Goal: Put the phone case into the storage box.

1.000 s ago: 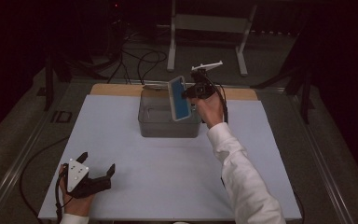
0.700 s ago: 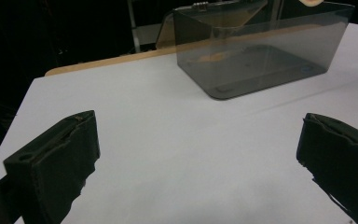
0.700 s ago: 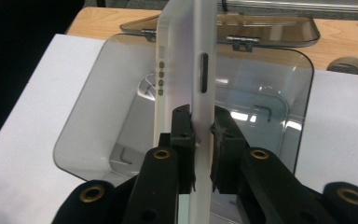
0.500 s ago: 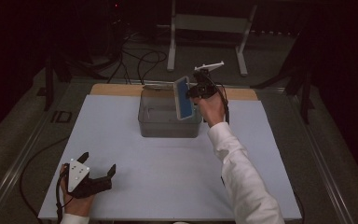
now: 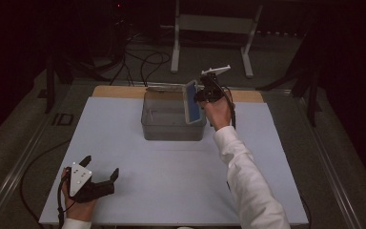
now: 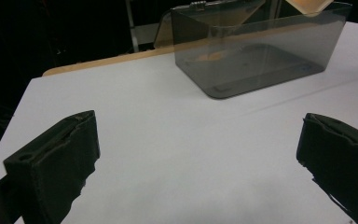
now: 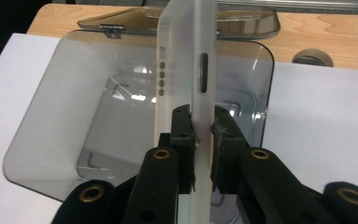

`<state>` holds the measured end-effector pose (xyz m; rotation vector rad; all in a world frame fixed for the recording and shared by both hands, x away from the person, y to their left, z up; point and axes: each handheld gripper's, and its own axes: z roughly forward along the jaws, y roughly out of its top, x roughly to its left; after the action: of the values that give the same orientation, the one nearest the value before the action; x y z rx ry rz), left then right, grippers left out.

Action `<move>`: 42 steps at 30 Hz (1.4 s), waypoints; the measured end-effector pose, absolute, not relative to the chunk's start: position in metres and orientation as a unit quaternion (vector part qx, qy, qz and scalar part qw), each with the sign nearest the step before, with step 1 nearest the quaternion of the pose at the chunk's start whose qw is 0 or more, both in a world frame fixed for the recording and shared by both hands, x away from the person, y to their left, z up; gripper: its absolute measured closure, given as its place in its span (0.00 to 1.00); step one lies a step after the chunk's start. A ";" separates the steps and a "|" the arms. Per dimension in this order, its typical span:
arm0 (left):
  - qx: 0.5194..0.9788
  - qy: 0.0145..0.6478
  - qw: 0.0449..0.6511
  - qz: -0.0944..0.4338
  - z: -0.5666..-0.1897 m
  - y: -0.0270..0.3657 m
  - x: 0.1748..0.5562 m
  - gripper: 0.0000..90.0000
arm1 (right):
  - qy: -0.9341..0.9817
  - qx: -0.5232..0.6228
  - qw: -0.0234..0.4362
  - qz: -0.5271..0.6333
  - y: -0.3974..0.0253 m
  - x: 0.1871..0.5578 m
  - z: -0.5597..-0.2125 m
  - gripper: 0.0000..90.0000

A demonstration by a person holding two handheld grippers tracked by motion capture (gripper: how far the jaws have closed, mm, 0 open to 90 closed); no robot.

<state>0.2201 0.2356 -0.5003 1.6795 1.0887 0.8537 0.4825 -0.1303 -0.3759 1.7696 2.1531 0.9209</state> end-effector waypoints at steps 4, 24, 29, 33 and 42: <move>0.685 0.443 0.464 0.347 -0.500 0.235 0.220 0.00 | 0.727 0.606 0.104 0.305 -0.133 0.484 -0.380 0.91; 0.686 0.442 0.464 0.346 -0.500 0.235 0.220 0.00 | 0.731 0.611 0.128 0.276 -0.133 0.487 -0.390 0.91; 0.686 0.441 0.464 0.347 -0.500 0.235 0.220 0.00 | 0.735 0.608 0.132 0.270 -0.133 0.488 -0.393 0.91; 0.685 0.441 0.465 0.346 -0.500 0.235 0.220 0.00 | 0.735 0.610 0.134 0.264 -0.132 0.489 -0.396 0.91; 0.685 0.441 0.464 0.347 -0.500 0.235 0.220 0.00 | 0.734 0.615 0.134 0.255 -0.129 0.491 -0.406 0.91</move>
<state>0.2200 0.2351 -0.5003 1.6837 1.0841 0.8513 0.4913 -0.1289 -0.4064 1.7816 2.1277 0.7393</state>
